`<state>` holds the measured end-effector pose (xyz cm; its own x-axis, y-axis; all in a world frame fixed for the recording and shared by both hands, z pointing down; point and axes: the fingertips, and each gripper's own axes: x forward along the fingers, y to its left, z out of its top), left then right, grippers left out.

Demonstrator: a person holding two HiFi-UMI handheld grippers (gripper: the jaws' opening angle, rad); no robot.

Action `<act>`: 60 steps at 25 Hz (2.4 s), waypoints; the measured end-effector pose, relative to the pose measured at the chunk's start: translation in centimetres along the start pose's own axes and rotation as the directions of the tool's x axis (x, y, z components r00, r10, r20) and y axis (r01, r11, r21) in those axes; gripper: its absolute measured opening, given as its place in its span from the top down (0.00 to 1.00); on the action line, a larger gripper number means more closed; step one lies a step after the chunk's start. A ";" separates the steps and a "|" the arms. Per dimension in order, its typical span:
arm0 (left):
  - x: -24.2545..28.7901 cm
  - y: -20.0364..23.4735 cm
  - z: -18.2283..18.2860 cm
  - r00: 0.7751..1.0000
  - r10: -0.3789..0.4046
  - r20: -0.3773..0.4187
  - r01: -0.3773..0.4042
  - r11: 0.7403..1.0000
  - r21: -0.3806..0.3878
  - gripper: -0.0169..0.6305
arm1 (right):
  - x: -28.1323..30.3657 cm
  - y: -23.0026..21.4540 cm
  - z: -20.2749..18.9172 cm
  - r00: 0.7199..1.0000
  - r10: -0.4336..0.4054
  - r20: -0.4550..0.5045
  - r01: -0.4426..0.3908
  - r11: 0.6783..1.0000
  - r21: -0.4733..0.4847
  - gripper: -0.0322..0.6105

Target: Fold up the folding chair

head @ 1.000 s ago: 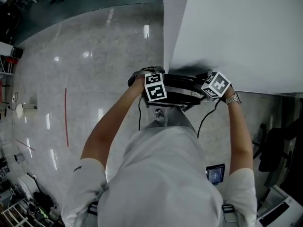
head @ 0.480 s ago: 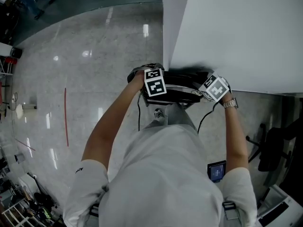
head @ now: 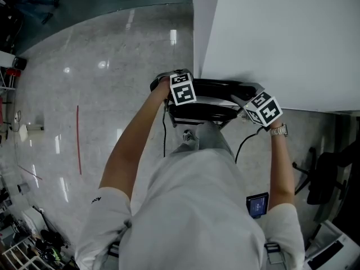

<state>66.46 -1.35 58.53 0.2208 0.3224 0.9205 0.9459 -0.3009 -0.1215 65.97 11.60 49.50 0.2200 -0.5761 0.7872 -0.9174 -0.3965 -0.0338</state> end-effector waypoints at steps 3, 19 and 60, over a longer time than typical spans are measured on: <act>0.2 -0.1 0.3 1.000 -0.004 -0.004 0.004 1.000 -0.001 0.68 | -0.1 0.9 -0.4 1.000 0.019 0.022 -0.019 1.000 0.016 0.73; 0.0 -0.4 -0.1 0.998 -0.058 0.014 0.058 0.998 0.025 0.68 | 2.8 8.3 -3.8 0.992 0.109 0.066 -0.119 0.976 0.183 0.73; -20.3 -20.7 -2.5 0.424 0.868 -0.259 -0.343 -0.111 -0.933 0.95 | -4.8 18.7 3.3 0.783 0.440 0.439 -0.401 0.898 -0.184 0.94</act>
<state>41.80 -3.87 43.26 0.8529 -0.3572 0.3808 -0.4028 -0.9142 0.0446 48.84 4.61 43.08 -0.0856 -0.9396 0.3313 -0.9725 0.0065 -0.2326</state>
